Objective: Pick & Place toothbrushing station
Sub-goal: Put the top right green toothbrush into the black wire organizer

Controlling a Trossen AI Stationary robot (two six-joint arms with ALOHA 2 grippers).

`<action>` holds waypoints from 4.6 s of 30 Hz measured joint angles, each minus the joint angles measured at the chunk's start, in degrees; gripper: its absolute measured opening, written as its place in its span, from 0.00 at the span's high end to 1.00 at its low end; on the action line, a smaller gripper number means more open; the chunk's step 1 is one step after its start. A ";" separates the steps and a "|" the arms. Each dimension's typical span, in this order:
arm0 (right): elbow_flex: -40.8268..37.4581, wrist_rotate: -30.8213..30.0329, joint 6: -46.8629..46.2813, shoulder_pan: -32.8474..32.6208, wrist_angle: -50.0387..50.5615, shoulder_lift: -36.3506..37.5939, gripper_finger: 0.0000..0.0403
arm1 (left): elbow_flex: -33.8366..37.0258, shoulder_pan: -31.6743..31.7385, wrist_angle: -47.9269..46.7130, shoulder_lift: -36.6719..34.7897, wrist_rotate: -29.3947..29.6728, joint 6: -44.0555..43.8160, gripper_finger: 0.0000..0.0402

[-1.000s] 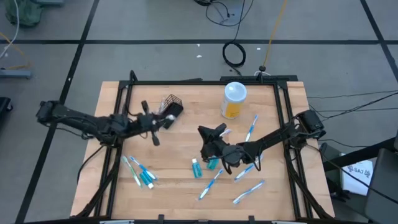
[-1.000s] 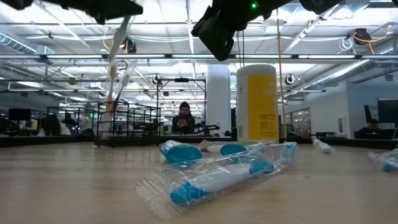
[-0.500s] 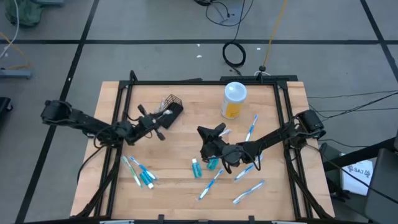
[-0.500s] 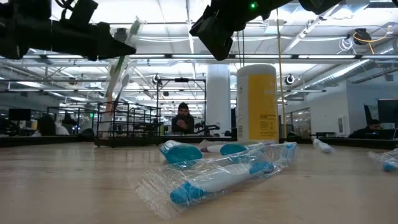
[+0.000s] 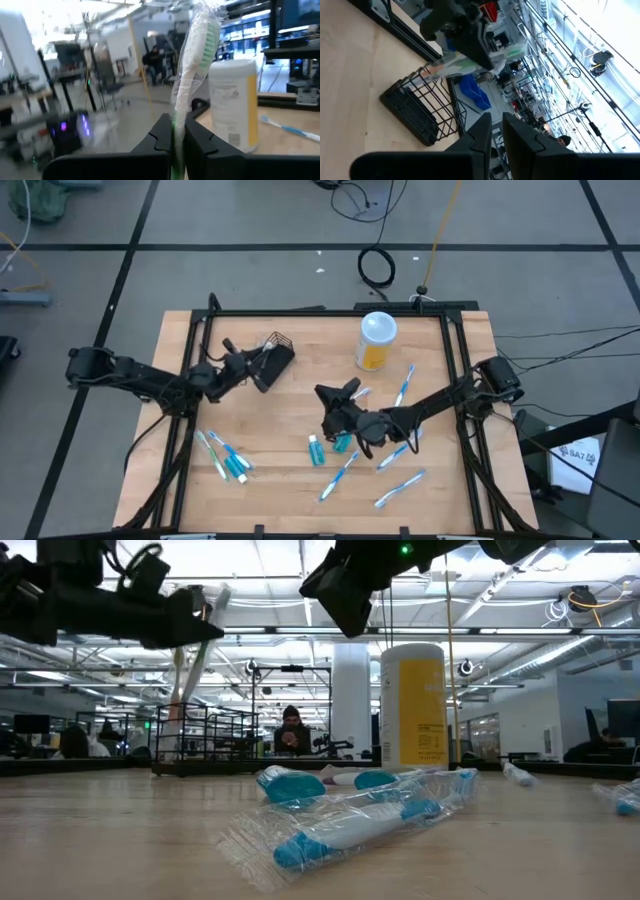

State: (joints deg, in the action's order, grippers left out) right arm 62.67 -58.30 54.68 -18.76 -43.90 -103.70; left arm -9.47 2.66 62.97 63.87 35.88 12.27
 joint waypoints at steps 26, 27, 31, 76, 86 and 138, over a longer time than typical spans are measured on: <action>0.00 -0.07 -0.49 0.04 0.01 0.00 0.91 | -0.13 -0.88 1.74 -0.46 0.40 -7.12 0.92; 0.00 -0.06 -0.59 0.04 0.02 0.00 0.91 | -0.13 -0.54 0.48 -0.45 0.57 -8.34 0.92; 0.00 0.02 -1.37 0.04 0.00 0.00 0.91 | -0.17 0.80 -3.39 -0.50 1.75 -13.56 0.94; 0.00 7.28 -28.12 8.92 10.39 -0.04 0.91 | -27.83 -0.48 -54.17 1.33 -6.36 -8.01 0.60; 0.02 3.08 -26.53 9.33 11.70 0.53 0.92 | -50.62 5.00 -88.07 13.26 -13.51 -6.87 0.54; 0.02 21.09 -55.54 9.02 52.50 18.71 0.99 | -56.52 16.26 -100.38 25.04 -23.69 -15.82 0.97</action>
State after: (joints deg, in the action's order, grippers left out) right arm 62.70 -37.21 -0.86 -9.74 8.60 -84.99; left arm -66.00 18.91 -37.41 88.91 12.19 -3.55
